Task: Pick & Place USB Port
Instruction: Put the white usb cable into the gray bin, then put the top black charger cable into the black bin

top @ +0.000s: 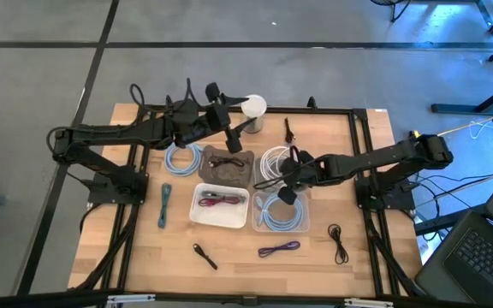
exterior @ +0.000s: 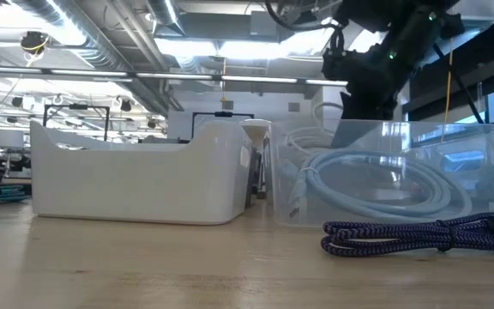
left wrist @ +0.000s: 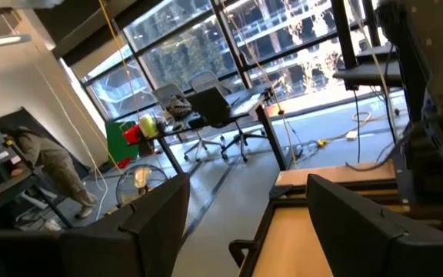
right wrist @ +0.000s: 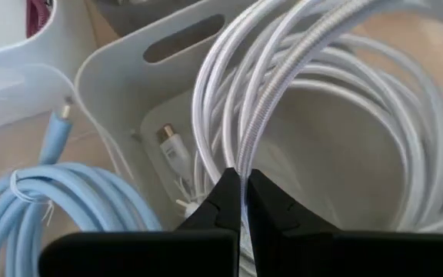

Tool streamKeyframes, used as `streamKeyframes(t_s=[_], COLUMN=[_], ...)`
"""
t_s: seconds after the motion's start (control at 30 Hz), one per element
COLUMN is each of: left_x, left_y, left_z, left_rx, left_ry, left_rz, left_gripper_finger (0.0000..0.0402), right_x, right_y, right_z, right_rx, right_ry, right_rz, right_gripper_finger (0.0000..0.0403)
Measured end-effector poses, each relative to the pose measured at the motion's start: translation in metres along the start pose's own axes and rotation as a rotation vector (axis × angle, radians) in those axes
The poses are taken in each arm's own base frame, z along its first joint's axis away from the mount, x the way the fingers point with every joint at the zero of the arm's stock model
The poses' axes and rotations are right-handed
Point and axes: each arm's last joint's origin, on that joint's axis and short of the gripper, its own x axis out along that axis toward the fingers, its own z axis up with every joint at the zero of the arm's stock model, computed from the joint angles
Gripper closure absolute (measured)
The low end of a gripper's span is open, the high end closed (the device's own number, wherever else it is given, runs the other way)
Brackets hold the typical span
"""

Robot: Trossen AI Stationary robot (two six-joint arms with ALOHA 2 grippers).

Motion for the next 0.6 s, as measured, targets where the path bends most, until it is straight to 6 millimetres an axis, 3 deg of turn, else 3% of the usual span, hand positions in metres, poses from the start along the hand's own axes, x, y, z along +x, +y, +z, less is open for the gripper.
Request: streamKeyframes(t_s=[0.1,0.4,0.6], left_x=[-0.002,-0.002,-0.011], left_y=[0.001,0.001,0.0], left_z=[0.001,0.0,-0.017], left_rx=[-0.003,0.003,-0.022], left_ry=[-0.006,0.011,0.227], left_rz=[0.003,0.003,-0.006], left_gripper_finger=[0.0149,0.0148,0.0148], right_x=[0.001,-0.007,-0.038], right_y=[-0.001,0.002,0.009], right_z=[-0.003,0.009,0.016], right_rx=[-0.003,-0.002,-0.096], right_ry=[0.011,-0.007,-0.069], right_rz=[-0.006,0.002,-0.077], right_gripper_finger=[0.038,0.0266,0.0245])
